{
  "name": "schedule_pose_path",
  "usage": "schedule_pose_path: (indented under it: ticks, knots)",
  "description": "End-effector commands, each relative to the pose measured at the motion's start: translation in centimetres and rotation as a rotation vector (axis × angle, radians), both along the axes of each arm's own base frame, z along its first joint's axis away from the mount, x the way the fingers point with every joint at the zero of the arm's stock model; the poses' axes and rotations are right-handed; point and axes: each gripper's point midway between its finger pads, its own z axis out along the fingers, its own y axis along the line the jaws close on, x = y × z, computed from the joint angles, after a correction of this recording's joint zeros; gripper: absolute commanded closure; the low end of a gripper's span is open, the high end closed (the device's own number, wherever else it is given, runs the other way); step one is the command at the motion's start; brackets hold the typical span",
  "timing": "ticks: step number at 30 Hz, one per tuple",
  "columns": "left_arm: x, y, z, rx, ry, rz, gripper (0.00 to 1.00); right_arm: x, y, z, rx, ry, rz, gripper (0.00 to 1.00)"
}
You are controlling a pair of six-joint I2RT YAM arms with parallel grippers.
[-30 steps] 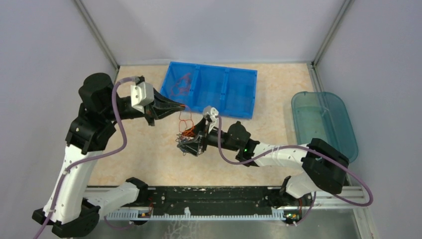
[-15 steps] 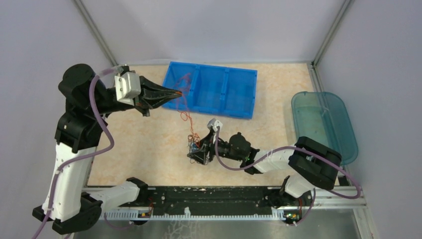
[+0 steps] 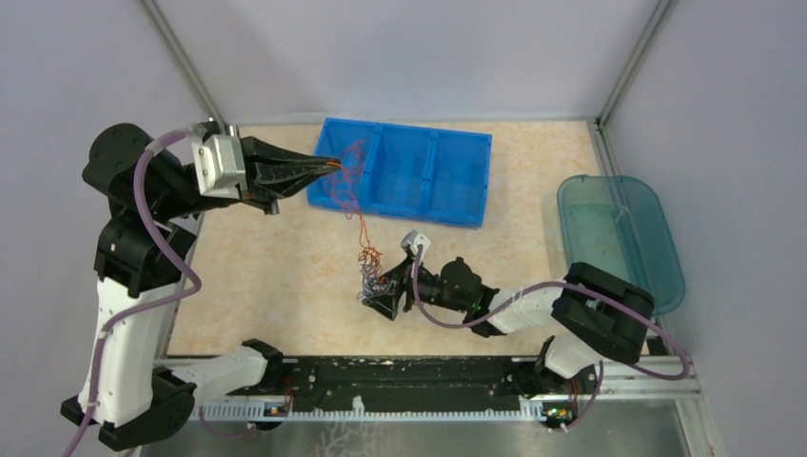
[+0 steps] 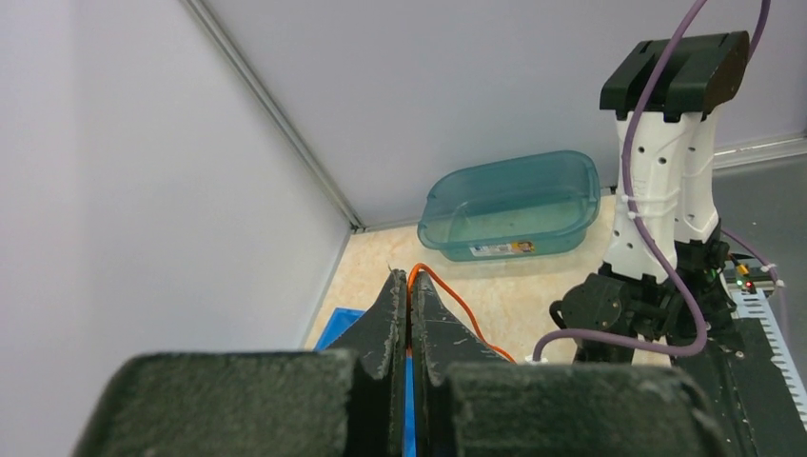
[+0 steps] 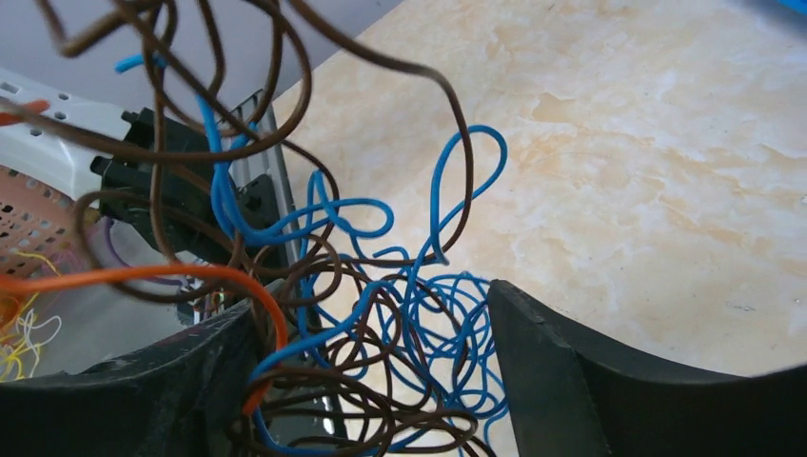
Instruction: Untangle the cables
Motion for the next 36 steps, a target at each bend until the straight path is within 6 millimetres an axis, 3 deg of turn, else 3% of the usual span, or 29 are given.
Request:
schedule_pose_path:
  ticks: [1, 4, 9, 15, 20, 24, 29, 32, 36]
  knots:
    - [-0.4, 0.1, -0.9, 0.006, 0.005, -0.003, 1.0, 0.1, -0.1, 4.6, 0.059, -0.104, -0.002, 0.19]
    - [-0.4, 0.0, -2.9, 0.038, 0.045, -0.008, 1.0, 0.0, -0.5, 7.4, 0.051, -0.164, 0.006, 0.1]
    - [0.0, 0.0, -4.7, 0.064, 0.07, 0.006, 1.0, -0.3, -2.2, 12.8, 0.099, -0.266, -0.022, 0.09]
    - [0.3, 0.0, -5.9, 0.081, 0.096, 0.013, 1.0, 0.2, -2.9, 16.9, 0.142, -0.336, -0.065, 0.12]
    - [0.9, -0.2, -6.5, 0.099, 0.125, 0.017, 1.0, 0.8, -1.5, 19.4, 0.179, -0.379, -0.059, 0.16]
    - [1.0, -0.4, -7.0, 0.103, 0.149, 0.01, 1.0, 1.1, -0.4, 20.8, 0.19, -0.412, -0.045, 0.17]
    - [1.2, -0.5, -7.1, 0.106, 0.159, 0.006, 1.0, 2.2, -0.4, 21.8, 0.224, -0.428, -0.116, 0.24]
    - [1.4, -0.7, -7.1, 0.096, 0.196, 0.006, 1.0, 4.2, -0.7, 20.7, 0.19, -0.373, -0.224, 0.29]
    - [1.6, -0.9, -6.6, 0.09, 0.229, 0.01, 1.0, 5.2, -1.8, 19.9, 0.149, -0.366, -0.308, 0.29]
